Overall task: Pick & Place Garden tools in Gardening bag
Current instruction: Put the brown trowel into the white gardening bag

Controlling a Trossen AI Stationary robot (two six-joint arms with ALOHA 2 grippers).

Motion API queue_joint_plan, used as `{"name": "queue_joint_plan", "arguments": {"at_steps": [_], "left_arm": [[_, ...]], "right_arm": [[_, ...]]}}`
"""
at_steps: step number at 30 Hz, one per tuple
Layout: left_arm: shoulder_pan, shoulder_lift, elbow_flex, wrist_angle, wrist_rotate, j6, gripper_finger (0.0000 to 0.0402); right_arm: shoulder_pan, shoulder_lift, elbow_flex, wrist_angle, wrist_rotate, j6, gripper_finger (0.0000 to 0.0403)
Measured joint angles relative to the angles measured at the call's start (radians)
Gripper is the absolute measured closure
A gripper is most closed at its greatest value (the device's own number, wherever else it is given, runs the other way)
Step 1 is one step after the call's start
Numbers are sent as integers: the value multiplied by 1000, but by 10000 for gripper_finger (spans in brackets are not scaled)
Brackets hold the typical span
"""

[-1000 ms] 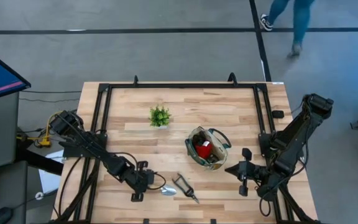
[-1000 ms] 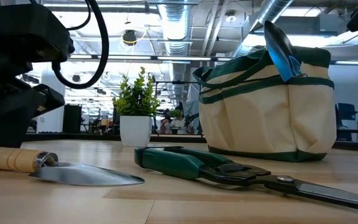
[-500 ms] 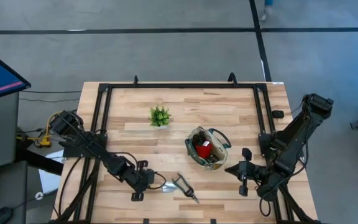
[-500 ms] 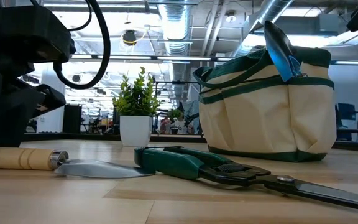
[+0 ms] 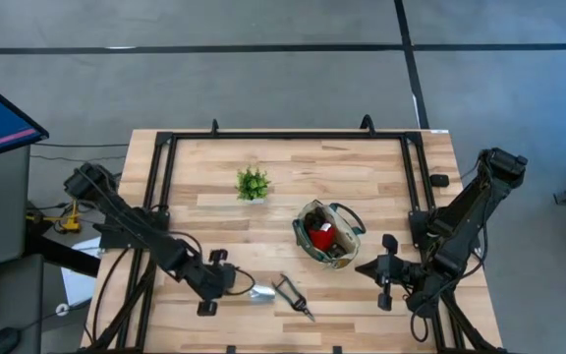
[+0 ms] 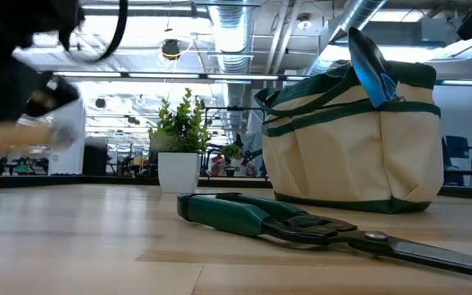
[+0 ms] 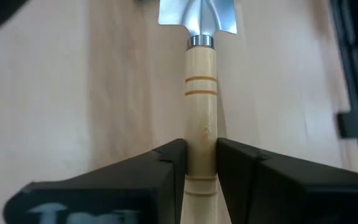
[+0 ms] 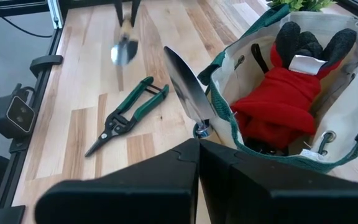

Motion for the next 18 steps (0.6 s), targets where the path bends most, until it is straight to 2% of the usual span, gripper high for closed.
{"name": "queue_joint_plan", "arguments": {"at_steps": [8, 13, 18], "left_arm": [[-5, -164, 1, 10, -219, 108, 347], [-2, -188, 1, 34, -452, 194, 347], [46, -175, 1, 115, -667, 298, 348]], "right_arm": [[0, 0, 0, 34, -1, -8, 403], [2, -8, 9, 53, -27, -19, 403], [-6, -9, 78, 65, -15, -169, 403]]}}
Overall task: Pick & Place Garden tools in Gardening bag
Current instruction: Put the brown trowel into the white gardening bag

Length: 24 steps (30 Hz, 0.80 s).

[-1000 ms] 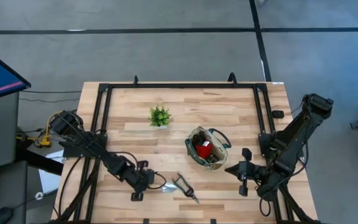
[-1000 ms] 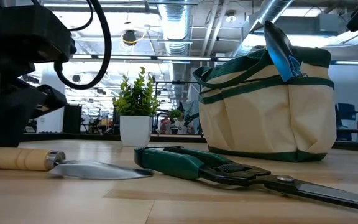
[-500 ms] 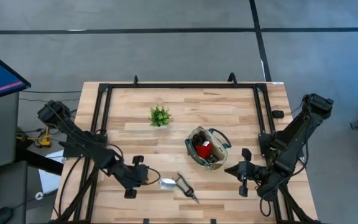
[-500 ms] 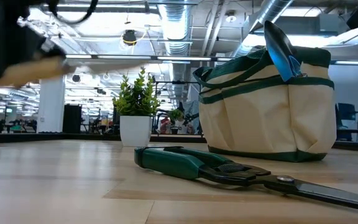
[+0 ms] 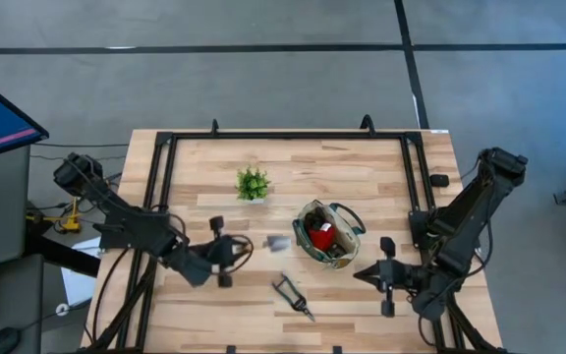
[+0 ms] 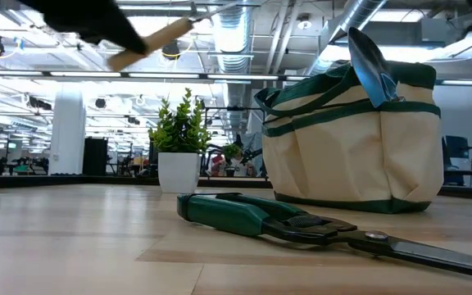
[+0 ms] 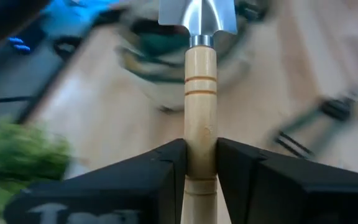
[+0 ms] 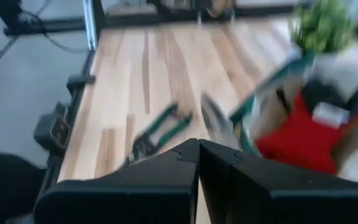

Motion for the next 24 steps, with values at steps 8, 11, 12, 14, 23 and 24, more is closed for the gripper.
{"name": "queue_joint_plan", "arguments": {"at_steps": [8, 11, 12, 14, 23, 24], "left_arm": [[112, 56, 1, 394, -63, 275, 348], [141, 101, 2, 601, -53, 419, 348], [147, 116, 2, 654, -53, 464, 348], [164, 151, 2, 754, -53, 524, 348], [214, 267, 1, 910, -49, 562, 348], [217, 273, 1, 926, -47, 562, 348]], "right_arm": [[-100, 0, 48, 265, 230, -240, 402], [-155, 0, 48, 281, 250, -251, 391], [-173, 0, 48, 286, 250, -251, 385], [-208, 0, 48, 302, 251, -243, 370], [-345, 5, 48, 464, 143, -310, 276], [-359, 9, 48, 496, 109, -334, 265]]}}
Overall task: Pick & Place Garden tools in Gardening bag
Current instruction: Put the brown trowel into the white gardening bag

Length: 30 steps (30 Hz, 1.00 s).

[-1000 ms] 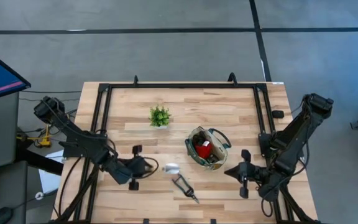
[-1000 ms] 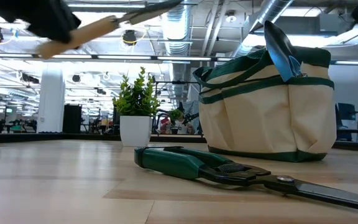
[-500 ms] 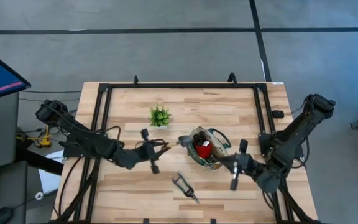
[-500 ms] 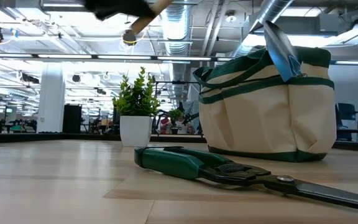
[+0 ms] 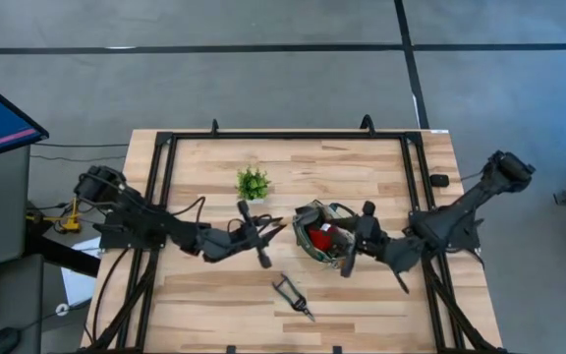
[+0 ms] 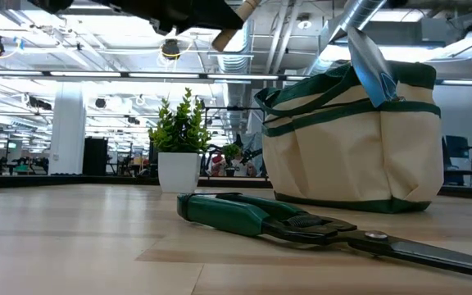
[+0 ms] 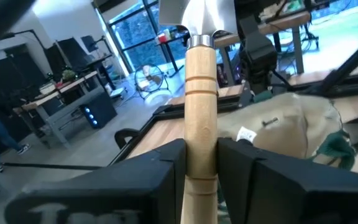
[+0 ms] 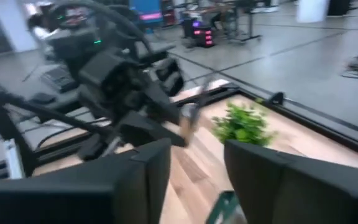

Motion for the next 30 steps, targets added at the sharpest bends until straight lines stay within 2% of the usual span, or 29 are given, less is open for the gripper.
{"name": "queue_joint_plan", "arguments": {"at_steps": [3, 7, 10, 15, 21, 30], "left_arm": [[9, 4, 0, 16, 38, -1, 348], [14, 4, 0, 45, 71, -2, 348], [14, 4, 0, 53, 87, -1, 348], [20, 4, 0, 60, 123, -4, 348], [22, 4, 0, 63, 121, -4, 348], [27, 4, 1, 64, 118, -3, 348]], "right_arm": [[-33, 1, -1, 62, -78, -65, 237], [-74, 1, -1, 88, -126, -73, 216], [-98, 1, -1, 88, -134, -74, 212], [-138, 1, -1, 112, -235, -81, 222], [-161, 1, -1, 128, -257, -105, 269], [-148, 1, -1, 197, -257, -233, 383]]}}
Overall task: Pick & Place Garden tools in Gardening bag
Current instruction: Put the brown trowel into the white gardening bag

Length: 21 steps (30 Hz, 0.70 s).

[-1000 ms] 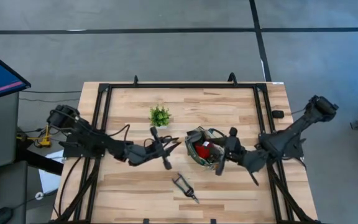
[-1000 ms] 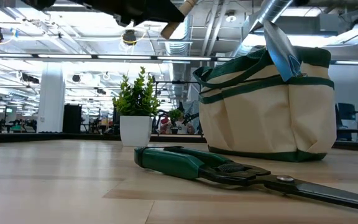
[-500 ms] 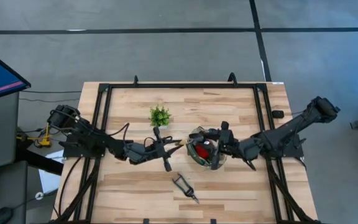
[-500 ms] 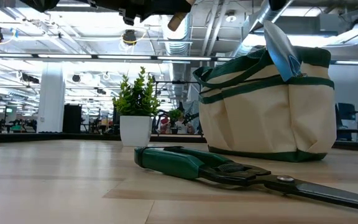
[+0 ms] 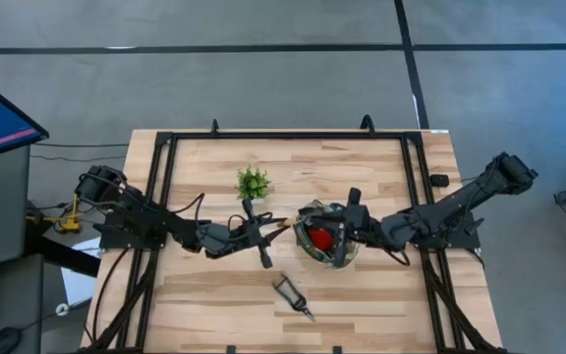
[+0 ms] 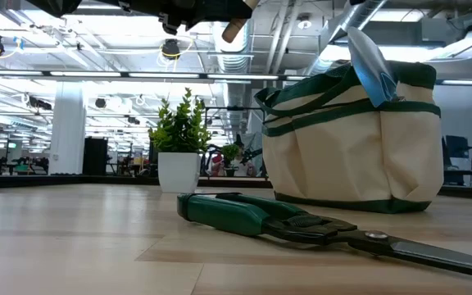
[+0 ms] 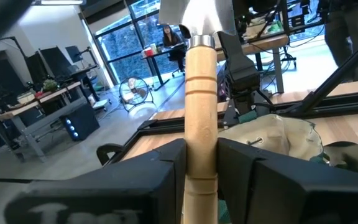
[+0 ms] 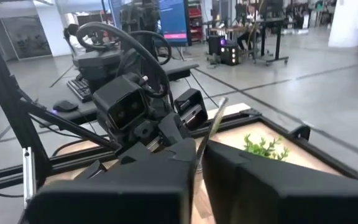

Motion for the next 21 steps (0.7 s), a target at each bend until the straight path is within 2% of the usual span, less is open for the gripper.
{"name": "queue_joint_plan", "arguments": {"at_steps": [2, 10, 21], "left_arm": [[0, 0, 1, 2, 2, 2, 348], [0, 0, 1, -3, 6, -24, 345], [-10, 0, 0, -5, 5, -31, 299]], "right_arm": [[5, 0, 0, 16, 1, -36, 396], [5, 0, 0, 12, -2, -57, 401], [26, 0, 0, -12, 5, -62, 403]]}}
